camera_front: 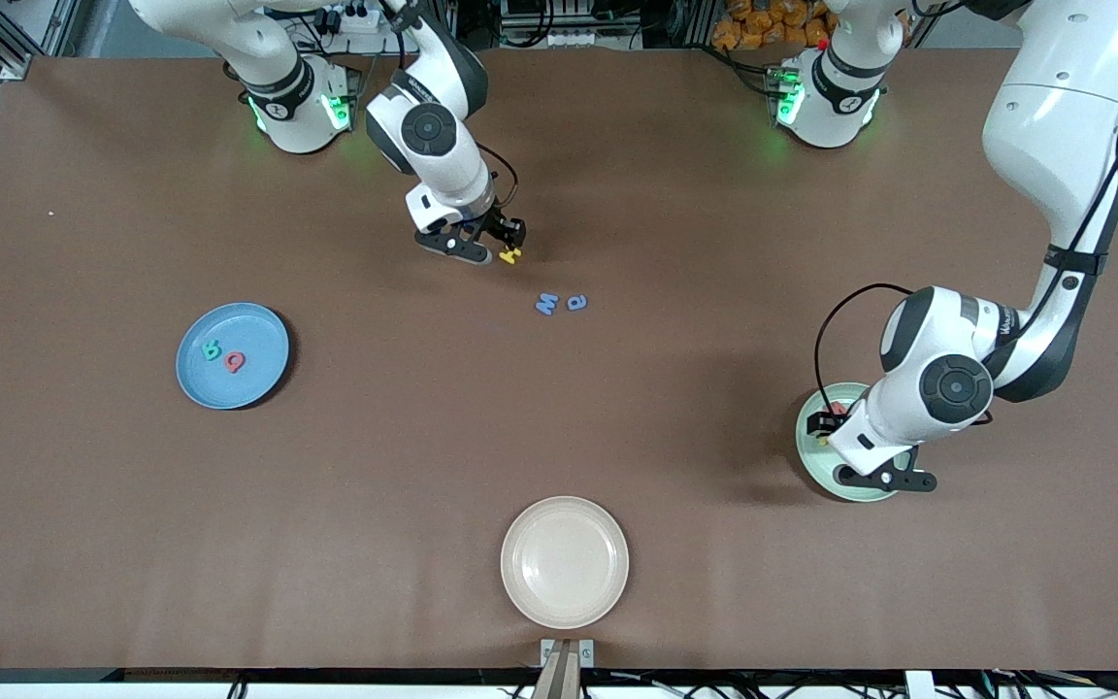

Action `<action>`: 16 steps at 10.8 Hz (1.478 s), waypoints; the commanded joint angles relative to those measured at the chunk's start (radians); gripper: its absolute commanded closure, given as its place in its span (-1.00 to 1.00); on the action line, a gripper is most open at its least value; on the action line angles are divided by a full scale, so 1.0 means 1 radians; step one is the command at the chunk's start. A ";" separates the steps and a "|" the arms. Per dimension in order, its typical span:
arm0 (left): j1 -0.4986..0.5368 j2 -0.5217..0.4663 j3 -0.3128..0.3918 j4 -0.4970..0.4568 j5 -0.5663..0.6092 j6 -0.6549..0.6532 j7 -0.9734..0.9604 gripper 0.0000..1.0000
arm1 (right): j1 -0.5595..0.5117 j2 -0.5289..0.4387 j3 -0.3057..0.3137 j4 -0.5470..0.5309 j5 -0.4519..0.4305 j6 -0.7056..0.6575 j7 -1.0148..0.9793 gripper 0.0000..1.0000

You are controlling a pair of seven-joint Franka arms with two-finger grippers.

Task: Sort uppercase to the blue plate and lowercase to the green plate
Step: 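Lower the yellow letter onto the green plate while the right gripper reaches the yellow H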

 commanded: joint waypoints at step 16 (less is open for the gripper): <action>-0.311 -0.104 -0.234 -0.180 -0.015 0.015 -0.936 -1.00 | 0.035 0.154 0.003 0.053 -0.237 0.089 0.251 -0.07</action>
